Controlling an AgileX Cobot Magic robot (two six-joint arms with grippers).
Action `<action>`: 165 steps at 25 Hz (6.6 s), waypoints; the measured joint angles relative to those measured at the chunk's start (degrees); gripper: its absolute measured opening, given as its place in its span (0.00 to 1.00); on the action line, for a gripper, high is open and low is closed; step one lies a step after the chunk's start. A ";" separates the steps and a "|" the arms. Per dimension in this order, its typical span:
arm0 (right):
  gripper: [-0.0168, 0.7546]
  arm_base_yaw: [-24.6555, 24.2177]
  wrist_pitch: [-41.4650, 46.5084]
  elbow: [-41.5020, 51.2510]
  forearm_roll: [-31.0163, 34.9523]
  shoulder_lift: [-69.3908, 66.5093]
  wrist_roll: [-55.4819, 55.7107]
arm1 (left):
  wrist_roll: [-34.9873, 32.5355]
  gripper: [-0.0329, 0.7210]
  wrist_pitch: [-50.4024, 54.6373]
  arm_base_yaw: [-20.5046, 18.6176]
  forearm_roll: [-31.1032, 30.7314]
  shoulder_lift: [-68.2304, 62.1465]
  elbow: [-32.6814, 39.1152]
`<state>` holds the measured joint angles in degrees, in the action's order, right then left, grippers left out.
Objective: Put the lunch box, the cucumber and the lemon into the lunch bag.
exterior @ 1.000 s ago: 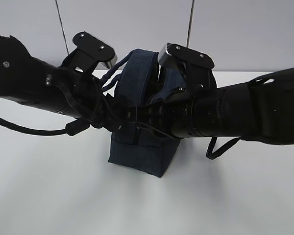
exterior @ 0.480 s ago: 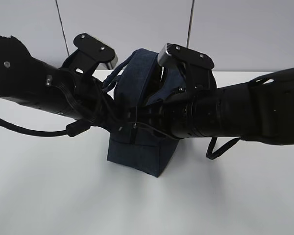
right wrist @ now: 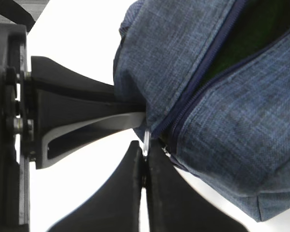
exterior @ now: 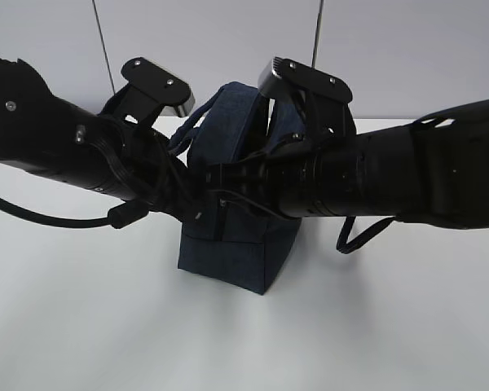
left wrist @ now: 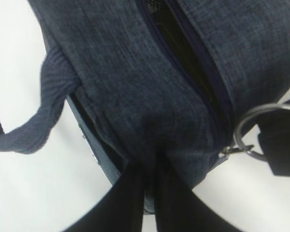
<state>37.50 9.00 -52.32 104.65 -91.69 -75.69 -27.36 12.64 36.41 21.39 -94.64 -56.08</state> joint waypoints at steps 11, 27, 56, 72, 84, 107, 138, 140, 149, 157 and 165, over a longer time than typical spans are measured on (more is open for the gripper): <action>0.02 0.00 -0.07 -1.99 0.00 0.00 0.00 | 0.00 0.04 1.26 0.00 0.73 0.00 0.00; 0.02 0.00 -0.28 -1.99 0.00 0.00 0.00 | 0.00 0.04 3.50 0.00 1.48 0.00 -0.29; 0.02 -0.96 -6.26 -6.48 0.38 0.00 -4.19 | 0.00 0.04 7.06 0.00 1.58 1.57 -0.33; 0.02 -0.96 -6.40 -6.76 0.47 0.00 -4.95 | 0.00 0.04 11.19 3.07 1.58 2.63 -0.33; 0.02 -0.96 -6.40 -8.13 0.47 0.00 -5.82 | 3.95 0.04 11.82 2.46 1.14 2.66 -0.33; 0.02 -0.96 -8.33 -8.73 0.51 0.00 -8.51 | 6.37 0.04 9.26 -0.65 -0.79 5.11 4.60; 0.02 -6.39 -5.93 -14.14 0.87 -3.94 -12.22 | 6.37 0.04 10.31 0.52 -1.12 6.08 5.20; 0.02 -6.79 -5.54 -14.53 0.87 -4.46 -12.22 | 6.37 0.04 10.41 0.52 -1.12 6.08 5.20; 0.02 -7.22 -5.21 -17.75 0.76 -6.78 -12.35 | 6.37 0.04 10.99 1.58 -1.02 6.08 5.20; 0.02 -7.35 -5.01 -19.74 0.67 -8.65 -12.60 | 6.37 0.04 12.18 2.03 -0.92 6.18 5.20; 0.02 -7.35 -4.98 -20.72 0.67 -9.07 -13.41 | 6.37 0.04 12.56 2.03 -0.92 6.30 5.20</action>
<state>30.15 4.02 -73.04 105.32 -100.76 -89.10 -20.99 25.20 38.44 20.47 -88.34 -50.89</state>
